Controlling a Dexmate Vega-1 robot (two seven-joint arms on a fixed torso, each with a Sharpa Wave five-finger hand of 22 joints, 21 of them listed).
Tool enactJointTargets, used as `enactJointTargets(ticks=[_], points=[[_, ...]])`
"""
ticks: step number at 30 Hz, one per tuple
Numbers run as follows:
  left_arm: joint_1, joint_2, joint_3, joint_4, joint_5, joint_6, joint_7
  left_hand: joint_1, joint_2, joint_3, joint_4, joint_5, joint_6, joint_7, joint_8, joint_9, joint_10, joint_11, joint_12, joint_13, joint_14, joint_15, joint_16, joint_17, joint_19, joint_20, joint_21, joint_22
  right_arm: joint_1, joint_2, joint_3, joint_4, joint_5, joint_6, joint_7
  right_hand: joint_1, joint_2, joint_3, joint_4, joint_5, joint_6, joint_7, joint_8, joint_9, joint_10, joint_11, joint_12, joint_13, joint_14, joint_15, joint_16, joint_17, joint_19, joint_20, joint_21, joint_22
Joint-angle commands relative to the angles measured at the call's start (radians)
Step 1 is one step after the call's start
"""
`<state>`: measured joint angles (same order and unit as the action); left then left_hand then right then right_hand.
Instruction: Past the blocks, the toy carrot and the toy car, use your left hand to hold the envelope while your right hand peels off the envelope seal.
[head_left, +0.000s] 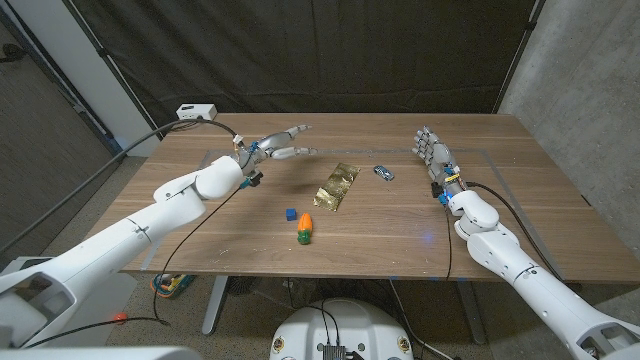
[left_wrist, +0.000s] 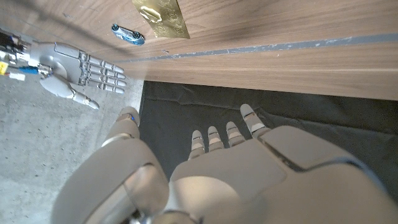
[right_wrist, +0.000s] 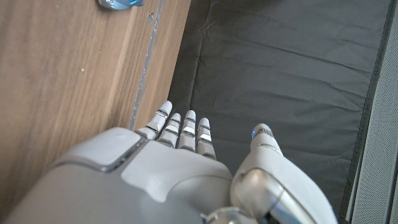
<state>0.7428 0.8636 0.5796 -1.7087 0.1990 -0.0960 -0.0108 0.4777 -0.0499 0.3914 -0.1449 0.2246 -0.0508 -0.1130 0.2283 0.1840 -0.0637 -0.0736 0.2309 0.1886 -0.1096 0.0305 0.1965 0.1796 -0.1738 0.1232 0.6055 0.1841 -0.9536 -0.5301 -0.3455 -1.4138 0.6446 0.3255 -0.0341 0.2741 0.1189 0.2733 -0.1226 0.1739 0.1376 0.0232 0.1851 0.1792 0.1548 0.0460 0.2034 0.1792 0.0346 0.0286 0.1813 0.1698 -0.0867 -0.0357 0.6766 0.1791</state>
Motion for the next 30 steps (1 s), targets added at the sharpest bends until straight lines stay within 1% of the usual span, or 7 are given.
enactJointTargets(ticks=[1,5,8,11,16,24,30], points=[[-0.029,0.024,0.032,-0.055,0.154,0.021,-0.055,0.039,-0.008,0.003,-0.015,0.007,0.017,-0.002,0.003,0.006,0.028,-0.006,0.010,0.006,0.025,-0.011,0.014,0.002,-0.002,0.006,-0.003,0.004,0.002,0.007,0.000,0.010,0.002,0.002,0.000,0.009,-0.003,0.001,-0.001,0.006,0.004,-0.002,0.005,0.004,0.007,0.001,0.007,0.006,0.009,0.003,0.007,0.004,0.000,0.003,-0.003,0.003],[-0.044,0.027,0.044,-0.062,0.192,0.019,-0.088,0.067,-0.014,0.004,-0.020,0.010,0.024,0.000,0.001,0.006,0.045,-0.009,0.013,0.006,0.052,-0.021,0.020,0.003,0.016,0.007,-0.001,0.004,0.005,0.007,-0.001,0.016,0.000,0.005,0.003,0.009,-0.003,0.001,-0.001,0.006,0.004,-0.002,0.005,0.004,0.007,0.002,0.007,0.006,0.009,0.004,0.006,0.004,0.000,0.003,-0.004,0.003],[-0.052,0.027,0.052,-0.068,0.221,0.020,-0.104,0.080,-0.017,0.004,-0.022,0.012,0.025,0.003,0.000,0.006,0.051,-0.007,0.014,0.006,0.061,-0.019,0.021,0.003,0.021,0.013,-0.001,0.004,0.006,0.009,-0.001,0.019,0.002,0.005,0.004,0.009,-0.002,0.001,-0.001,0.006,0.004,-0.003,0.005,0.004,0.008,0.002,0.007,0.006,0.009,0.004,0.006,0.004,0.000,0.004,-0.005,0.003],[-0.059,0.027,0.062,-0.078,0.262,0.023,-0.115,0.092,-0.020,0.004,-0.024,0.014,0.028,0.000,0.000,0.006,0.055,-0.010,0.014,0.007,0.065,-0.019,0.021,0.004,0.026,0.013,-0.001,0.004,0.008,0.010,-0.001,0.022,0.005,0.004,0.006,0.009,-0.002,0.001,-0.001,0.006,0.004,-0.004,0.005,0.004,0.008,0.001,0.007,0.006,0.009,0.003,0.006,0.004,0.000,0.004,-0.006,0.003],[-0.075,0.026,0.084,-0.094,0.339,0.027,-0.142,0.111,-0.027,0.003,-0.027,0.017,0.031,0.004,-0.001,0.007,0.059,-0.015,0.013,0.007,0.071,-0.019,0.021,0.004,0.034,0.015,-0.002,0.004,0.013,0.012,-0.002,0.033,0.005,0.009,0.014,0.009,-0.002,0.000,-0.001,0.006,0.004,-0.003,0.005,0.004,0.008,0.001,0.007,0.006,0.009,0.003,0.006,0.004,0.001,0.004,-0.007,0.003],[-0.095,0.016,0.107,-0.101,0.408,0.025,-0.197,0.152,-0.046,-0.001,-0.030,0.028,0.050,0.005,0.002,0.007,0.077,-0.020,0.015,0.007,0.093,-0.028,0.023,0.004,0.049,0.015,-0.003,0.004,0.015,0.014,0.000,0.042,0.011,0.012,0.018,0.009,-0.002,0.000,-0.001,0.006,0.005,-0.004,0.005,0.004,0.009,0.002,0.007,0.006,0.010,0.004,0.006,0.004,0.001,0.004,-0.009,0.003],[-0.106,0.007,0.120,-0.099,0.447,0.024,-0.226,0.169,-0.055,-0.004,-0.028,0.033,0.058,0.004,0.002,0.007,0.097,-0.018,0.020,0.007,0.108,-0.038,0.026,0.005,0.057,0.011,-0.004,0.004,0.013,0.014,0.001,0.045,0.013,0.013,0.019,0.009,-0.002,-0.001,0.000,0.006,0.006,-0.004,0.005,0.004,0.009,0.003,0.007,0.006,0.010,0.004,0.006,0.004,0.002,0.004,-0.011,0.003]])
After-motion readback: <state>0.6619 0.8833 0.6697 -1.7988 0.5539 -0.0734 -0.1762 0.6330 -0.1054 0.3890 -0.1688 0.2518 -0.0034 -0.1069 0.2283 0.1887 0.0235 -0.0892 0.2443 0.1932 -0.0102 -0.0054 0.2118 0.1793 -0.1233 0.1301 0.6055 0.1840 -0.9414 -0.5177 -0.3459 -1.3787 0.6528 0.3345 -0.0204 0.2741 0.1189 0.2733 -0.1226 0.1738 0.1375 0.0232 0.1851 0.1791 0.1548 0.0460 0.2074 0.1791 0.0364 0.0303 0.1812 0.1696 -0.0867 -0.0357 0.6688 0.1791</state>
